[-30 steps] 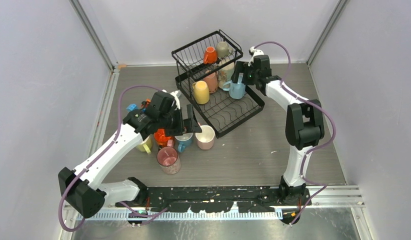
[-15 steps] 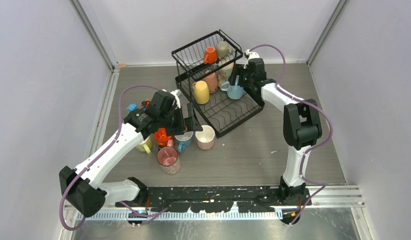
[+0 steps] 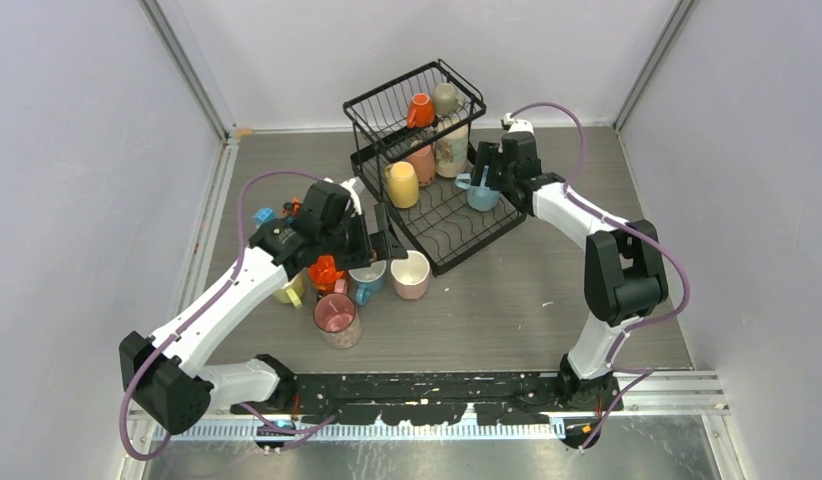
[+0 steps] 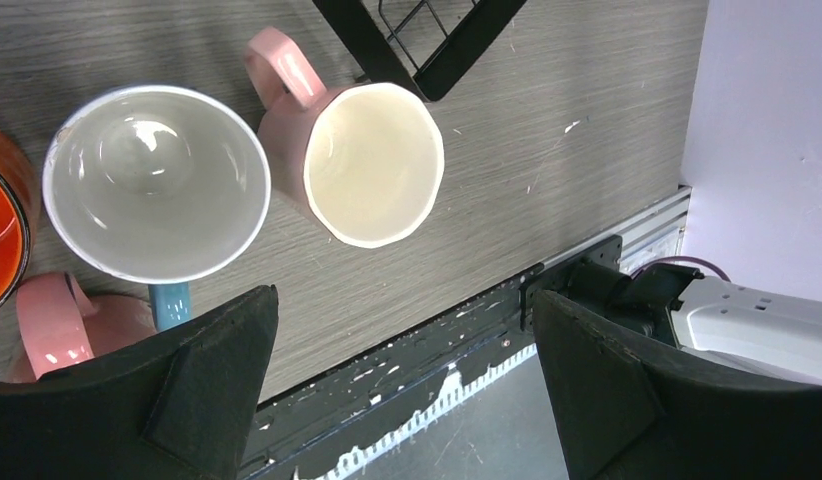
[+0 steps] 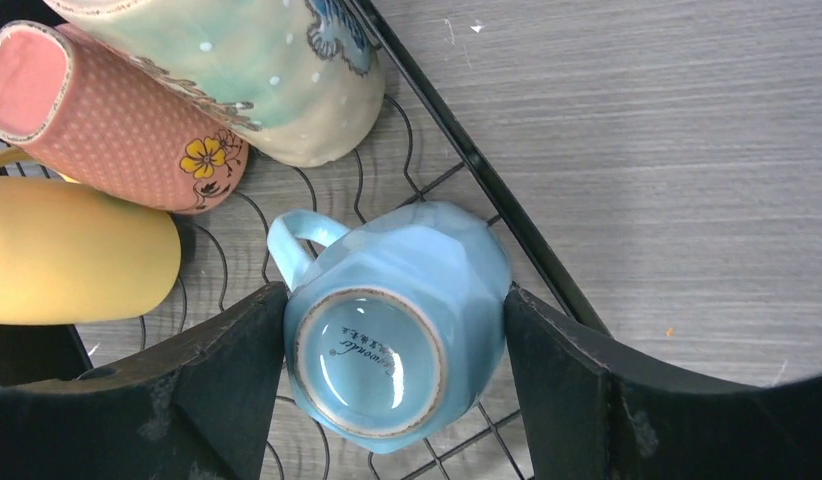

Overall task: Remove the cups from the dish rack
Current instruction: Unload the cup from the dish rack.

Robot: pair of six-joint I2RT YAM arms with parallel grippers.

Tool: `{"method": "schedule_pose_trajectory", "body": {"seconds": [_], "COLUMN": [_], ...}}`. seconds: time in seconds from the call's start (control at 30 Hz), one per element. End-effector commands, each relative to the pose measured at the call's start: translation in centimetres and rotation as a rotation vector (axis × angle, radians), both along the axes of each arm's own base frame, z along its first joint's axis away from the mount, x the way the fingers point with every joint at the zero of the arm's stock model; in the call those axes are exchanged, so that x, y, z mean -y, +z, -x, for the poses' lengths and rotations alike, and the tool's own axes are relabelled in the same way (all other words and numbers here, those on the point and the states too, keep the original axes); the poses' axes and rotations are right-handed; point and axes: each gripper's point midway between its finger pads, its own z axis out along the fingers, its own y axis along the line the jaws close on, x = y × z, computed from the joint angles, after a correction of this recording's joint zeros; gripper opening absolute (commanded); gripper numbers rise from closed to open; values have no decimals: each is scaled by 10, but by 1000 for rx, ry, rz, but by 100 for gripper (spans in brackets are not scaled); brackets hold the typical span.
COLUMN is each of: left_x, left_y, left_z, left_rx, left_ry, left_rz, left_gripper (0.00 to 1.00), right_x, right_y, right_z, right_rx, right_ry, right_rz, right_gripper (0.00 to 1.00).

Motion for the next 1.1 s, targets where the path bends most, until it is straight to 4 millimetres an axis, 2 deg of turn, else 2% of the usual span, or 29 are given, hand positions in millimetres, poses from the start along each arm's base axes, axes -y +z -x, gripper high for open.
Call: {"method": "schedule_pose_trajectory", "body": {"seconds": [0.0, 0.07, 0.2, 0.33, 0.43, 0.73, 0.93, 1.07], "left_x": [4, 3, 2, 2, 2, 2, 2, 1], "left_y": [12, 12, 12, 12, 13, 12, 13, 12], "left_z": [-5, -5, -3, -2, -2, -3, -3, -2], "left_rx": [49, 48, 48, 51, 53, 51, 53, 50], "left_ry": [6, 7, 5, 5, 1, 0, -6, -12], "left_rz": [49, 47, 46, 46, 46, 42, 38, 28], "left_gripper": [100, 100, 100, 100, 100, 100, 100, 100], "right_x": [-4, -5, -10, -10, -9, 0, 0, -4], "right_y": [19, 16, 12, 8, 3, 5, 10, 7], "right_z": [15, 18, 22, 19, 15, 2, -1, -9], "right_rx": [18, 2, -19, -28, -44, -49, -31, -15], "right_ry": [-31, -41, -47, -46, -39, -8, 39, 93], "right_rz": [-23, -26, -60, -43, -10, 115, 117, 117], "right_gripper": [70, 73, 93, 99, 100, 100, 100, 100]}}
